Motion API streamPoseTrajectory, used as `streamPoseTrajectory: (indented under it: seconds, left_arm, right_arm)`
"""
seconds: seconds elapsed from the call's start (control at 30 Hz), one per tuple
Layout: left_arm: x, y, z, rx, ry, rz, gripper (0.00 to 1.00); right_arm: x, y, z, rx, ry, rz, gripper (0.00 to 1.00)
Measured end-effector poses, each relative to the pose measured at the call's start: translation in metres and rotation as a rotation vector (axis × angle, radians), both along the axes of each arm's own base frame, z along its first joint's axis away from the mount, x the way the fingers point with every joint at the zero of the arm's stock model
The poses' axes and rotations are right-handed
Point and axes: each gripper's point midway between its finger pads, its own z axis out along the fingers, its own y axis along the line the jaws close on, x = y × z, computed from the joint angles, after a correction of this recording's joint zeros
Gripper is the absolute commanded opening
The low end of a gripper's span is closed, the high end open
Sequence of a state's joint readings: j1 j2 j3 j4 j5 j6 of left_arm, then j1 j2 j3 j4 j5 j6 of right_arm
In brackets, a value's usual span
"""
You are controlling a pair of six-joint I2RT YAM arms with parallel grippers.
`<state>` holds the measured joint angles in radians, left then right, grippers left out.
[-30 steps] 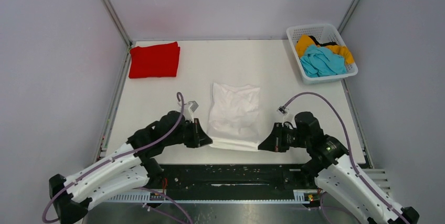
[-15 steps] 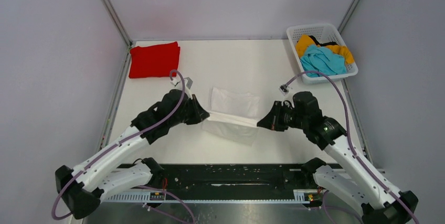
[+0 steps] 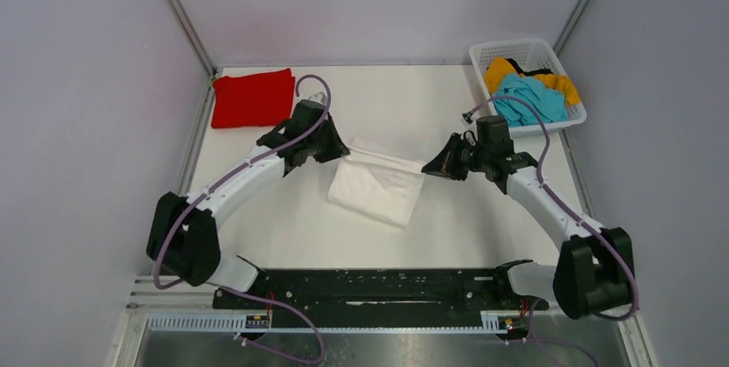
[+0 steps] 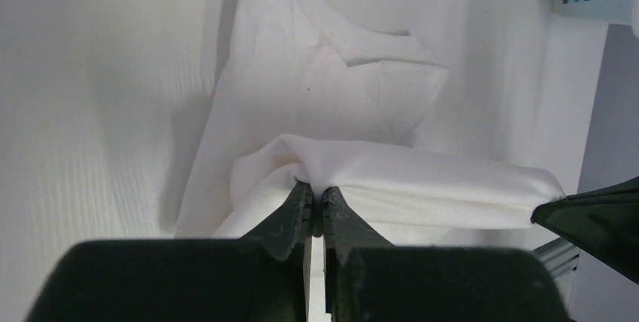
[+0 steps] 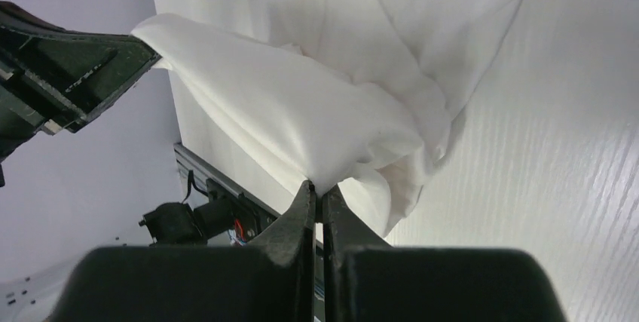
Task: Fold and stack the t-shirts
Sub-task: Fold the long partially folded tshirt into a neat square, then smooth out wrinkles on the folded tshirt
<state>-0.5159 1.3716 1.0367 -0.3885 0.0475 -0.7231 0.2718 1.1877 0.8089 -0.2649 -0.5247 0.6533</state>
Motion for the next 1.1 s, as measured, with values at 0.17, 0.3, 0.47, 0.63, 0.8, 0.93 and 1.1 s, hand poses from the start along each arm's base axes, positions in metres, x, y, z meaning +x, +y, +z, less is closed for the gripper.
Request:
streamPoseTrajectory:
  seconds: [0.17,0.3,0.47,0.63,0.8,0.93,1.1]
  left_arm:
    - [0.033,-0.010,-0.032,0.031,0.075,-0.008,0.00]
    - [0.055,-0.018,-0.062,0.060,0.138,-0.012,0.14]
    - [0.088,-0.024,-0.087,0.093,0.180,-0.015,0.99]
    - [0.104,-0.017,-0.063,0.075,0.139,0.008,0.99]
    - [0.082,-0.026,-0.030,-0.026,0.080,-0.073,0.99]
    - [0.046,-0.052,-0.027,-0.110,0.099,-0.216,0.99]
    - [0.027,-0.088,-0.051,-0.113,0.167,-0.338,0.99]
  right_arm:
    - [0.029,-0.007,-0.039,0.022,0.119,-0.052,0.00]
    - [0.053,-0.013,-0.066,0.028,0.189,-0.094,0.18]
    - [0.087,-0.019,-0.086,0.039,0.233,-0.141,0.99]
    - [0.100,-0.026,-0.077,0.018,0.178,-0.156,0.99]
    - [0.085,-0.030,-0.043,0.020,0.062,-0.159,0.99]
    - [0.063,-0.014,-0.025,0.060,-0.011,-0.094,0.99]
    - [0.056,0.008,-0.027,0.091,-0.011,-0.024,1.00]
